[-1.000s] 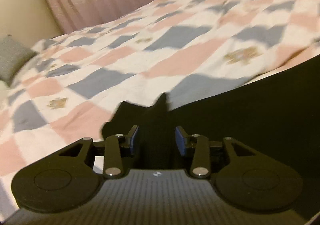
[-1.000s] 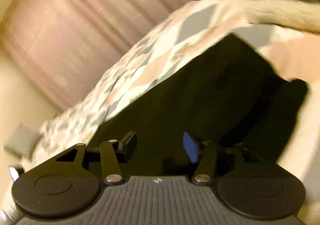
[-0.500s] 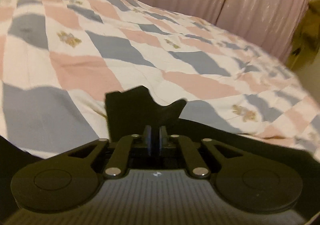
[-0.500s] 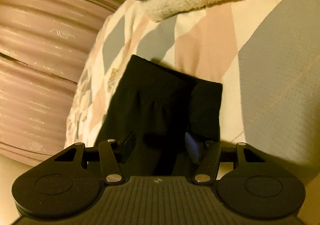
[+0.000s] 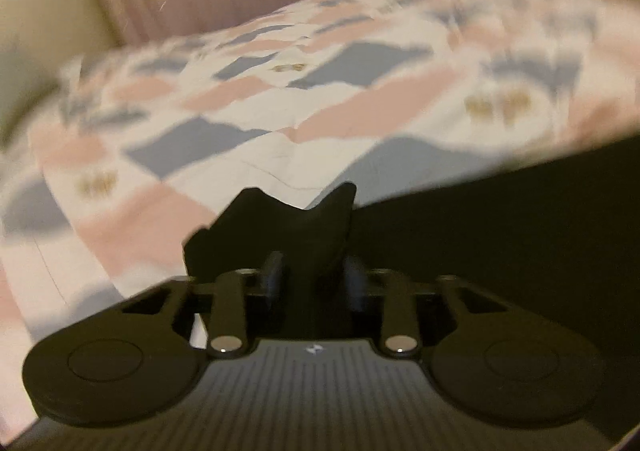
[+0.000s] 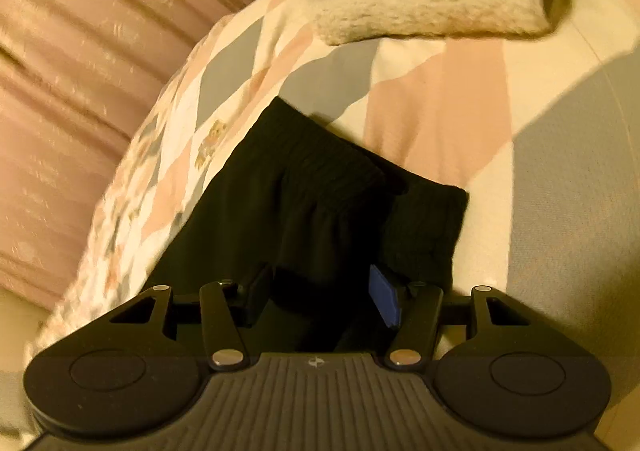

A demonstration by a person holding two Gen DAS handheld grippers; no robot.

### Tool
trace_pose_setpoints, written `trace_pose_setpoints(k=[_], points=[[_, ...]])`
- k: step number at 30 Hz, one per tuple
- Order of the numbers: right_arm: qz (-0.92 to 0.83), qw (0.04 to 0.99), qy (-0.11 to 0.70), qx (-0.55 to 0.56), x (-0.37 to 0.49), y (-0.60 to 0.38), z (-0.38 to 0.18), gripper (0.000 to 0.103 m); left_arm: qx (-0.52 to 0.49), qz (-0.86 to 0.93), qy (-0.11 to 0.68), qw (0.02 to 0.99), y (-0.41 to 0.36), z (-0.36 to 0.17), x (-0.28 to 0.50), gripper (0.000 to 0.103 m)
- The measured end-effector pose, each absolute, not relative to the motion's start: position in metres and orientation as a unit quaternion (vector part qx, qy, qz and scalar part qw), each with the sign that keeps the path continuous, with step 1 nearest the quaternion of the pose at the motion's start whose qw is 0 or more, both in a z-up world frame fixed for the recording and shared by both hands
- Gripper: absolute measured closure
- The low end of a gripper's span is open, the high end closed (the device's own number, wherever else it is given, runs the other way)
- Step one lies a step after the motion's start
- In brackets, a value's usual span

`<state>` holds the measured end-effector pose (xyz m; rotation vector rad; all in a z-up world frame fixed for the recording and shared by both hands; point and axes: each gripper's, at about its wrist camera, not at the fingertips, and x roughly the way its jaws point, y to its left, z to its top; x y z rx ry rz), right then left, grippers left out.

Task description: Fold clothes

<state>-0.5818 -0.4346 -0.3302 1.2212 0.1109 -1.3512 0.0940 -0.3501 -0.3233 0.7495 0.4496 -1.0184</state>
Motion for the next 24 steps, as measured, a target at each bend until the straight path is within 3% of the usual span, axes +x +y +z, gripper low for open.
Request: trace_pose_setpoints(k=[1,4,9,12,14,16,17,20,22,24], points=[[-0.595,0.615,0.066,0.513,-0.58,-0.434,-0.327,0.087,0.363,-0.468,0.196,0.782,-0.351,-0.324,0.091,0.1],[-0.598,0.628,0.062,0.493,-0.585,-0.429,-0.317,0.103,0.303,-0.451,0.201,0.815,-0.33,-0.299,0.105,0.101],[-0.579,0.665,0.011,0.473,-0.601,-0.407,-0.279,0.103,0.05,-0.391,0.285,0.874,-0.225,-0.234,0.169,0.101],[-0.573,0.667,0.01,0.475,-0.603,-0.399,-0.274,0.103,-0.023,-0.365,0.33,0.87,-0.166,-0.236,0.188,0.1],[-0.569,0.662,0.011,0.488,-0.604,-0.397,-0.281,0.102,-0.036,-0.35,0.379,0.856,-0.143,-0.262,0.197,0.097],[-0.562,0.656,0.008,0.503,-0.605,-0.396,-0.29,0.087,-0.072,-0.329,0.444,0.83,-0.125,-0.297,0.204,0.095],[-0.559,0.653,0.007,0.511,-0.605,-0.395,-0.294,0.086,-0.101,-0.322,0.466,0.818,-0.115,-0.313,0.204,0.096],[-0.549,0.643,0.004,0.534,-0.607,-0.393,-0.307,0.077,-0.19,-0.33,0.477,0.792,-0.088,-0.335,0.2,0.089],[-0.542,0.636,0.001,0.549,-0.608,-0.391,-0.316,0.069,-0.212,-0.34,0.471,0.786,-0.083,-0.336,0.199,0.076],[-0.535,0.629,-0.001,0.564,-0.609,-0.39,-0.325,0.066,-0.198,-0.344,0.467,0.79,-0.087,-0.332,0.197,0.075]])
